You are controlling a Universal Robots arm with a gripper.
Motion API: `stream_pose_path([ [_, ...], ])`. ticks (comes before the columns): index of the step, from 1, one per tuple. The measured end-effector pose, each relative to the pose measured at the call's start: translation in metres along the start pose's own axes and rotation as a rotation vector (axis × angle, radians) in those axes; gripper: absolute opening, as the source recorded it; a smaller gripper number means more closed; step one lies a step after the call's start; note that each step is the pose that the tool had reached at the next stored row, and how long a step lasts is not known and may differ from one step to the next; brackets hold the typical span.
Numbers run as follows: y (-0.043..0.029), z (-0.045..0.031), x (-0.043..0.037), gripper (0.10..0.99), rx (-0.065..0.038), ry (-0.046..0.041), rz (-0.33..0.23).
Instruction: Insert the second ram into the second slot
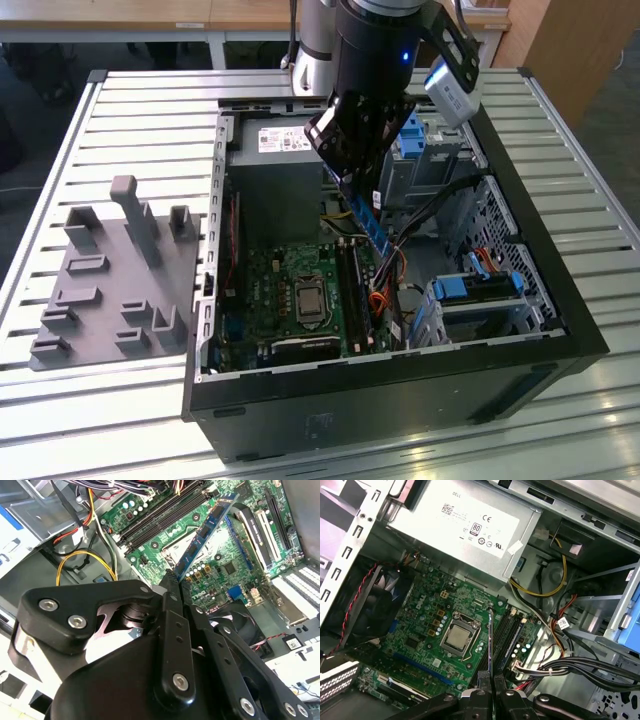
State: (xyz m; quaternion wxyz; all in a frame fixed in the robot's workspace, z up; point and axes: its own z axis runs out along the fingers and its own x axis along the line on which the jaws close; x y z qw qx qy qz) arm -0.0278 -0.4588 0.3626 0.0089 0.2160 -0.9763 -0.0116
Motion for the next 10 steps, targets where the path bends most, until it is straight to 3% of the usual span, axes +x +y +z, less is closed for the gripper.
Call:
stream_pose_path([
  [10, 0.0000, 0.0000, 0.0000, 0.137, 0.000, -0.0001, 0.008],
])
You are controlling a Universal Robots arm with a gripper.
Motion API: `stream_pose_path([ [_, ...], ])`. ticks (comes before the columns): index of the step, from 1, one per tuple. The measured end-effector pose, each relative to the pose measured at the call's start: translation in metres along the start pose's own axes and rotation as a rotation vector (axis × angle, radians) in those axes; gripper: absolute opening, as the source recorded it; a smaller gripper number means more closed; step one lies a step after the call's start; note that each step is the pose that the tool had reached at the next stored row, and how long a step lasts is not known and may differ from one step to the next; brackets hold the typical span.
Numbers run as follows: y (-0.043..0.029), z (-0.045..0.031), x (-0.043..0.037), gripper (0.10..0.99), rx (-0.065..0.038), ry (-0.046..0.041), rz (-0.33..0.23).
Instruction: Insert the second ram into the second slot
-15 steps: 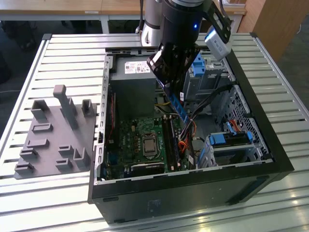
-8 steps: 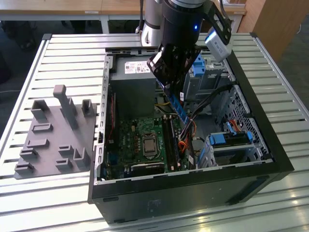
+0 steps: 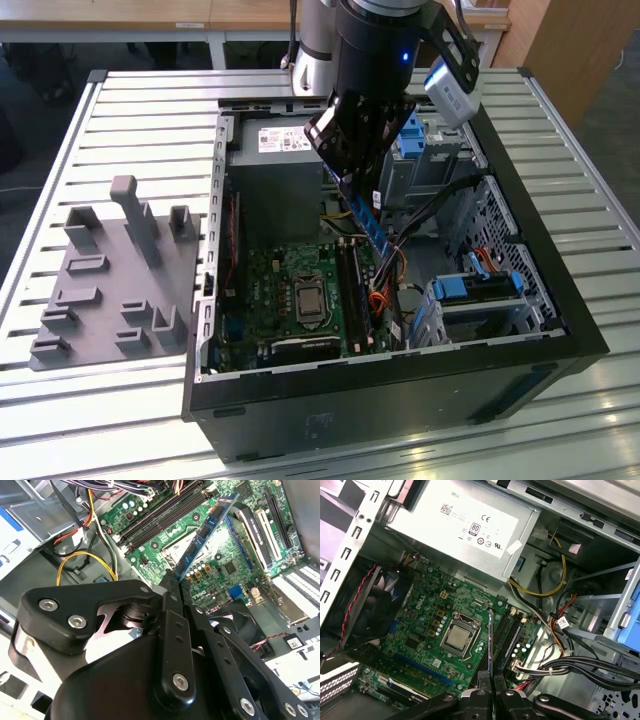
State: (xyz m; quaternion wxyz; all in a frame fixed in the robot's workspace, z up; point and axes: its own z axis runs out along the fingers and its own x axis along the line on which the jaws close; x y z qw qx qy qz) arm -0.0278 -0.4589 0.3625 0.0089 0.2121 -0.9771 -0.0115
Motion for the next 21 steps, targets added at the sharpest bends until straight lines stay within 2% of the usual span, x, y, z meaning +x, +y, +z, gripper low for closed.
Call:
stream_pose_path([
  [21, 0.0000, 0.0001, 0.0000, 0.137, 0.000, -0.0004, 0.023],
])
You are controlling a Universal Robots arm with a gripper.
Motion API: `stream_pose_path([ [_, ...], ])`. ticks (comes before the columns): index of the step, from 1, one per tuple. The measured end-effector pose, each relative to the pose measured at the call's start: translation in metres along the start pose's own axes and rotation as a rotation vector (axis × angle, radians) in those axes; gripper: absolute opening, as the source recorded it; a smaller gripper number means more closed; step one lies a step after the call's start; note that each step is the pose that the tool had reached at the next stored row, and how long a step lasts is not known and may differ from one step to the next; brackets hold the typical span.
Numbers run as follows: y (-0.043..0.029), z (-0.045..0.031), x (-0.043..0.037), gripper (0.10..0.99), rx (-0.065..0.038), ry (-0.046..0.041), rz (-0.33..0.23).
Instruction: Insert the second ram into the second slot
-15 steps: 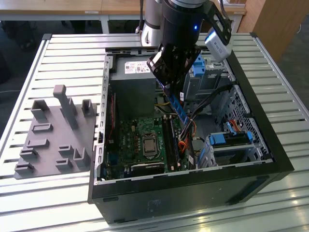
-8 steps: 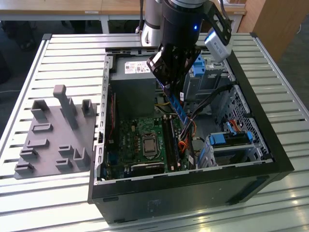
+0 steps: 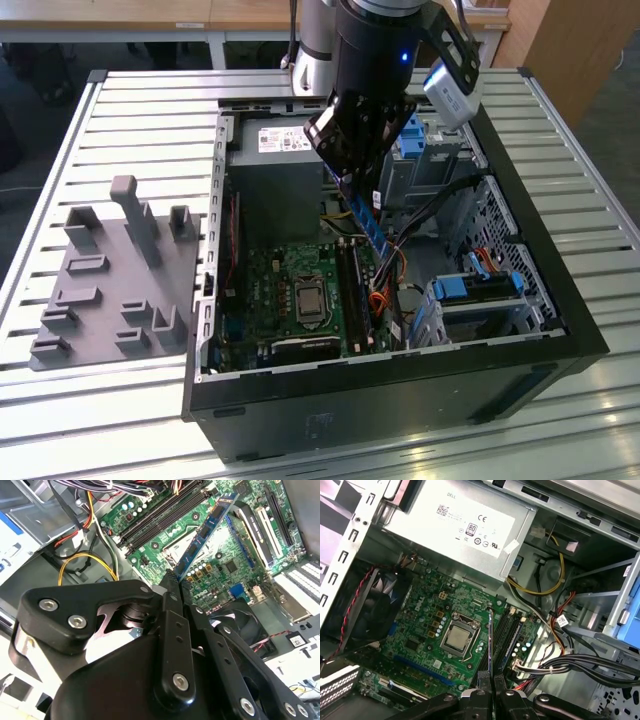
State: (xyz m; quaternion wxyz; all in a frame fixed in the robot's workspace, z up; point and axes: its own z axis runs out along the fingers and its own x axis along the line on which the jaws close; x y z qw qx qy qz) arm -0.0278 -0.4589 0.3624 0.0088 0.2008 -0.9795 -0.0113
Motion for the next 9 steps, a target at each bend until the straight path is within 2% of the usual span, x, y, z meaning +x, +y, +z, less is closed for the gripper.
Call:
stream_pose_path([
  [9, 0.0000, 0.0000, 0.0000, 0.137, 0.000, -0.0005, 0.023],
])
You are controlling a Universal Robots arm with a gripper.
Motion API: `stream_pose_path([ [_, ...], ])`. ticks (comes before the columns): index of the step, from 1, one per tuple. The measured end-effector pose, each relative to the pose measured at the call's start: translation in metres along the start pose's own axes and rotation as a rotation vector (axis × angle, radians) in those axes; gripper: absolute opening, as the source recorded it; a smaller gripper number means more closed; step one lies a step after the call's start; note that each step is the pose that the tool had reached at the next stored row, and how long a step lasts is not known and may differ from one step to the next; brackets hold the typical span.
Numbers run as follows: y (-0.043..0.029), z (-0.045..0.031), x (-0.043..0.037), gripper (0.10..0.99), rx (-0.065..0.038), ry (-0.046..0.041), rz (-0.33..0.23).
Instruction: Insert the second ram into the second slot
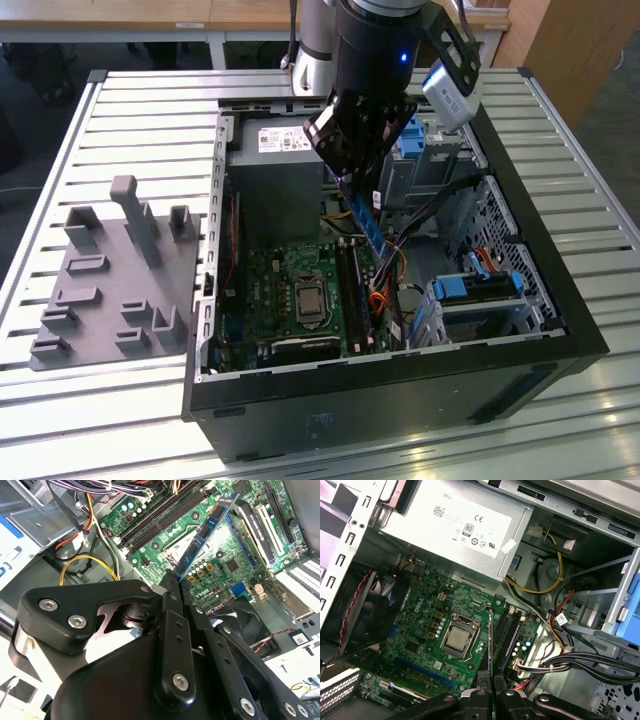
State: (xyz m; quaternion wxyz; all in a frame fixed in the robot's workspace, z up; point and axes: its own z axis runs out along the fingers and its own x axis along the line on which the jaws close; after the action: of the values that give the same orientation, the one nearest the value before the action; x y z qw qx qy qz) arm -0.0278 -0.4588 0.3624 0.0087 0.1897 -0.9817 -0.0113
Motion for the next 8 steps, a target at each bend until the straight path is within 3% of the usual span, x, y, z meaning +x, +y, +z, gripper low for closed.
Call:
stream_pose_path([
  [8, -0.0002, 0.0000, 0.0001, 0.137, 0.000, -0.0005, 0.021],
])
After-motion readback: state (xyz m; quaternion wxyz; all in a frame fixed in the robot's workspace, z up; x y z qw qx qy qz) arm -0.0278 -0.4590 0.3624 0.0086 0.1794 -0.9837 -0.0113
